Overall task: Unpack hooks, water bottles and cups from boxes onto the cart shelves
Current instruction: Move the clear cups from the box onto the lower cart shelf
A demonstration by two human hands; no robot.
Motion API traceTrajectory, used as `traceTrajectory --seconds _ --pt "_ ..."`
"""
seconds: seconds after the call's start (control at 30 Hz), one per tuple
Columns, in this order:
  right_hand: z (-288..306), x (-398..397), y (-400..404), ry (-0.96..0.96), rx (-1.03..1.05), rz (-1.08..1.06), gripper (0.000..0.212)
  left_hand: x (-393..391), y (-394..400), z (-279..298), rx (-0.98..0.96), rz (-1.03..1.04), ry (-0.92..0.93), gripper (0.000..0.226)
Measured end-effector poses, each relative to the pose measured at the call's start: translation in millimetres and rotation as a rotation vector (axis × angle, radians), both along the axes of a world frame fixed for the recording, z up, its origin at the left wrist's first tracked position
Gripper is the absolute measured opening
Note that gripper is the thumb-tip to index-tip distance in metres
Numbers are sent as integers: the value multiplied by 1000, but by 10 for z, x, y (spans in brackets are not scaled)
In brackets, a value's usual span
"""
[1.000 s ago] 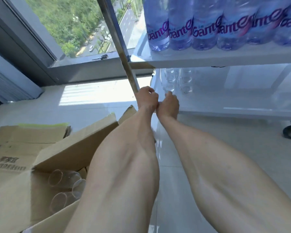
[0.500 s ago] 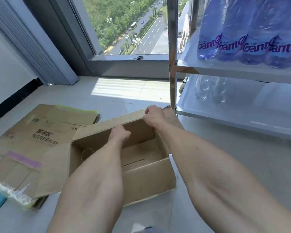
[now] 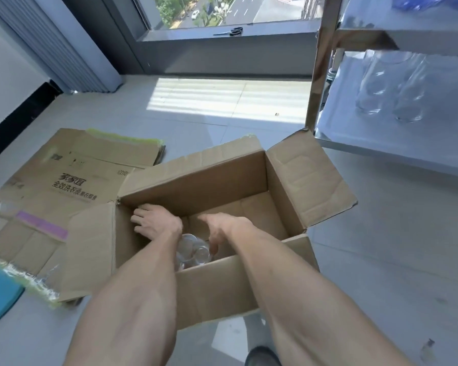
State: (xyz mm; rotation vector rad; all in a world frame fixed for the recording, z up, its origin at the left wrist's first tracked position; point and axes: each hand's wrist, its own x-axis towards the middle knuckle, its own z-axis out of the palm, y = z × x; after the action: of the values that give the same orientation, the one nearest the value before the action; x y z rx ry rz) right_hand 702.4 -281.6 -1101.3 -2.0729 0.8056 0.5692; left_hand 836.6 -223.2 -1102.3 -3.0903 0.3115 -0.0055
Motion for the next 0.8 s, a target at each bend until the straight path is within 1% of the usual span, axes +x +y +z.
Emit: traceTrajectory --seconds 0.07,0.1,0.17,0.2,0.27,0.33,0.4,0.47,0.53,0.6,0.67,0.73,0.8 --pt "-59 102 115 -51 63 22 120 75 -21 10 29 18 14 50" --pt "-97 135 194 -83 104 30 113 114 -8 6 29 33 32 45" --pt "-194 175 362 -134 170 19 87 142 72 -26 -54 40 71 38" --pt "-219 182 428 -136 170 21 77 127 120 -30 -110 33 99 35" --pt "-207 171 454 -133 145 30 66 77 174 -21 -201 6 169 34" --pt "-146 111 403 -135 116 -6 60 48 205 30 -263 -3 224 42" --pt "-60 -21 319 -140 67 -97 61 47 219 113 -264 -13 245 56" --pt "34 -198 221 -126 8 -215 74 26 213 237 -253 -18 250 80" --pt "167 -399 110 -139 -5 -366 83 -62 133 407 -267 -31 251 91" --pt "330 -595 9 -191 -13 -479 76 -241 20 593 -287 -77 267 91" --pt "528 -753 -89 -270 -35 -567 62 -452 -104 782 -323 -126 284 91" --pt "746 -888 -179 -354 -78 -662 52 -654 -248 995 -408 -130 312 89" --pt "981 -1012 -272 -416 -137 -760 49 -856 -414 1228 -474 -164 357 85"
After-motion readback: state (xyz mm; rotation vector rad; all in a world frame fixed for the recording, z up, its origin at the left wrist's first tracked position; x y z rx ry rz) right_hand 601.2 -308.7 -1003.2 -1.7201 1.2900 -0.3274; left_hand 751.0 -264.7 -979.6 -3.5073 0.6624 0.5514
